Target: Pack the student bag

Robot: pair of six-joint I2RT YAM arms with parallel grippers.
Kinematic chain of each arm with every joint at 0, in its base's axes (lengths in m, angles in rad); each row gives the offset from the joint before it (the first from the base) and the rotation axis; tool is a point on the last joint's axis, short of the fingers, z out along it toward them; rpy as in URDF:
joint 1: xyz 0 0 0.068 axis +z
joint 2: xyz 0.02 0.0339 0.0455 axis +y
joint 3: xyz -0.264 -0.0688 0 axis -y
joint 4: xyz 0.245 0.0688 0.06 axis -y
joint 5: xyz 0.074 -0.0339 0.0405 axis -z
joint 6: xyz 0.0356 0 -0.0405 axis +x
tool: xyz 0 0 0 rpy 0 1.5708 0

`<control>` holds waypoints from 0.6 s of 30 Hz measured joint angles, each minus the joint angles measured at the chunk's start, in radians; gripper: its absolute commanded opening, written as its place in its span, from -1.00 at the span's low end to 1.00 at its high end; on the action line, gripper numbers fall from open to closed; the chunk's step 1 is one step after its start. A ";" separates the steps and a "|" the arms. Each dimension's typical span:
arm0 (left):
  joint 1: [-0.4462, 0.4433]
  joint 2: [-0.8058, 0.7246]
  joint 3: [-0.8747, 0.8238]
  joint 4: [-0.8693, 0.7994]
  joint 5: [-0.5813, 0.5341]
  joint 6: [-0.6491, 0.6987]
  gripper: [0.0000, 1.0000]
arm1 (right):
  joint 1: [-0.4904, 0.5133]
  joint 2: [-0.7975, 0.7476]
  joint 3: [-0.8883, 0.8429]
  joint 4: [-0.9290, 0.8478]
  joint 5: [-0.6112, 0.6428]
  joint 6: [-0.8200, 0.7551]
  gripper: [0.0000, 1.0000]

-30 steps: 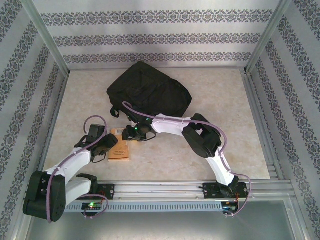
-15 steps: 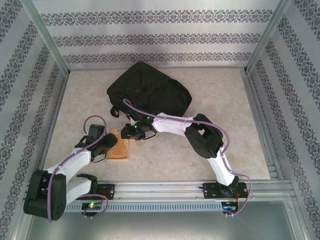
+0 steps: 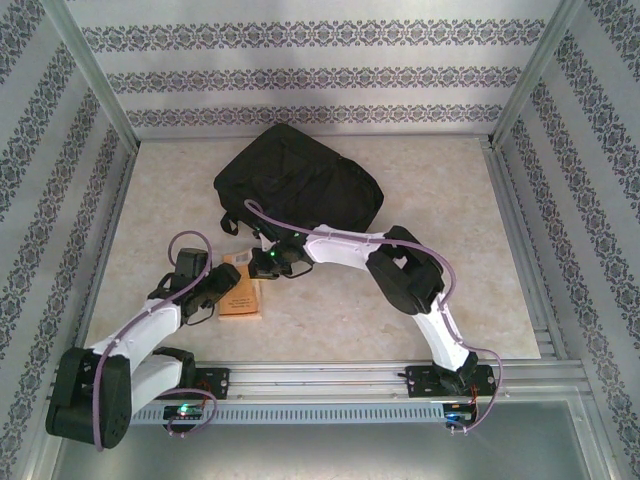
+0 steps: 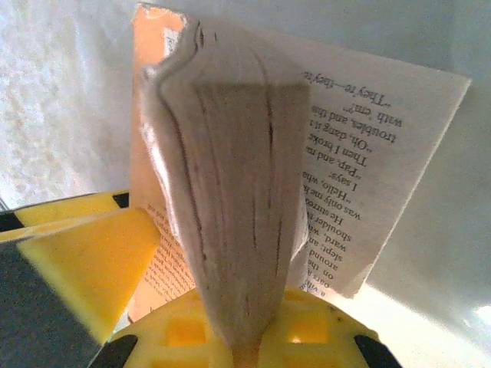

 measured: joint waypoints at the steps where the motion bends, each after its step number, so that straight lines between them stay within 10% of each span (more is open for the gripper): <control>1: -0.006 -0.032 0.012 -0.038 0.016 0.007 0.42 | -0.003 -0.024 -0.022 0.000 -0.001 -0.013 -1.00; 18: -0.012 -0.135 0.344 -0.208 0.406 0.151 0.63 | -0.238 -0.561 -0.322 0.140 -0.335 -0.100 -1.00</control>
